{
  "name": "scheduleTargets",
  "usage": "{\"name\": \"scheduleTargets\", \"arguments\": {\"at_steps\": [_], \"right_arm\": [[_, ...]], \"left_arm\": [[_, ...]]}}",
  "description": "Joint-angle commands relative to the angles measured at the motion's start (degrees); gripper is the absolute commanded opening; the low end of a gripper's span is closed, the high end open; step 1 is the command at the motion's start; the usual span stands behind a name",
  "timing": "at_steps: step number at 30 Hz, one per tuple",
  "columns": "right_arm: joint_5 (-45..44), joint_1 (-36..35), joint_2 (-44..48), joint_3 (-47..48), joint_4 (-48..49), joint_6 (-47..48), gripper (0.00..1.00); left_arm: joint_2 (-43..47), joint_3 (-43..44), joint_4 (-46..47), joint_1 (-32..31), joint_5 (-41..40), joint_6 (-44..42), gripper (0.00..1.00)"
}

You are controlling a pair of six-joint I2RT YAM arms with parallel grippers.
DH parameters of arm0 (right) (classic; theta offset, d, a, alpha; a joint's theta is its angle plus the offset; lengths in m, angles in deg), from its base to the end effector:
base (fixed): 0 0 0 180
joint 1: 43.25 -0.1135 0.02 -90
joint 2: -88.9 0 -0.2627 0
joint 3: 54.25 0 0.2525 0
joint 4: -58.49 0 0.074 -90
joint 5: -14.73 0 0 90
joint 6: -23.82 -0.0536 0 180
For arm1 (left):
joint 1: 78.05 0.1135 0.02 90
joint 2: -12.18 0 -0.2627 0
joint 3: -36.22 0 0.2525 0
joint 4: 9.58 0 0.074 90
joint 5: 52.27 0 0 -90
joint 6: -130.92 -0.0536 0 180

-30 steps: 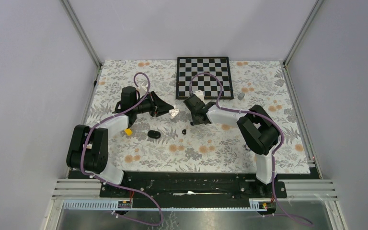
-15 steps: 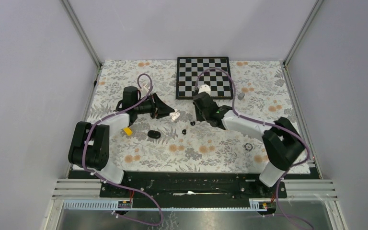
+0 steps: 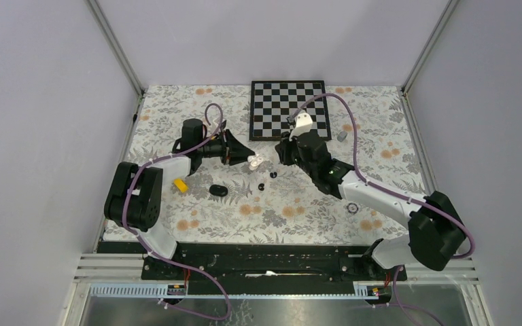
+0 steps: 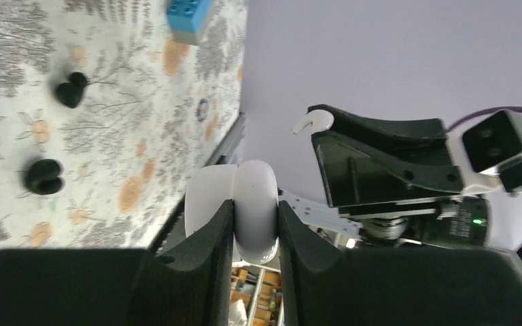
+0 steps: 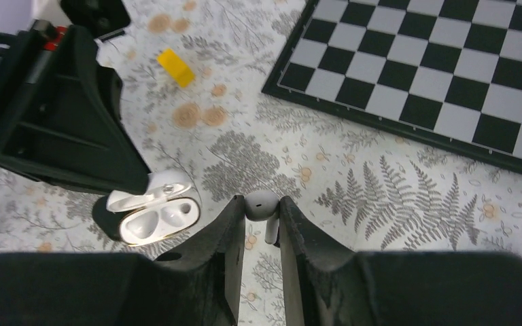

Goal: Insert the wireless bluetooth earbuds into the charging case
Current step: Place the earbud in the charging case.

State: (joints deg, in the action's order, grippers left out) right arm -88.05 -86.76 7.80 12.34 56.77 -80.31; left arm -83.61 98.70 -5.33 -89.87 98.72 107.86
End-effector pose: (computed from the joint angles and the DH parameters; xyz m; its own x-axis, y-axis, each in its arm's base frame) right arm 0.2584 0.2290 0.2745 -0.3229 0.0218 -0.9462 -0.4522 0.8747 0.1744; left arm 0.3280 -0.1165 0.1876 -0.9661 -0.2537 0.0485 -0.1054 0.2161 -0.9707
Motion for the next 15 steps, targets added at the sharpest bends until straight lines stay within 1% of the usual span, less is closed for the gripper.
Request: {"name": "scheduleTargets", "arguments": {"at_steps": [1,3,6,8,11,15], "right_arm": [[1.70,-0.57,4.84,-3.07,12.21,0.91,0.24],[1.93,-0.65,5.81,-4.23,14.93,0.46,0.24],[2.60,-0.67,6.13,-4.59,17.28,-0.04,0.24],[2.96,-0.78,6.00,-4.53,18.13,-0.06,0.23],[3.28,-0.87,6.08,-5.09,20.31,-0.53,0.23],[3.76,-0.96,4.81,-5.06,23.62,-2.43,0.24]], "left_arm": [[-0.28,-2.29,21.44,-0.18,0.78,17.58,0.00],[-0.08,-1.78,21.77,-0.45,-0.29,19.44,0.00],[0.67,-0.18,16.55,-1.07,-1.76,18.67,0.00],[1.47,0.01,14.69,-1.19,-2.68,18.42,0.00],[2.27,-0.55,14.75,-1.19,-3.33,19.76,0.00],[2.82,-1.46,17.76,-1.19,-4.27,23.31,0.00]]}}
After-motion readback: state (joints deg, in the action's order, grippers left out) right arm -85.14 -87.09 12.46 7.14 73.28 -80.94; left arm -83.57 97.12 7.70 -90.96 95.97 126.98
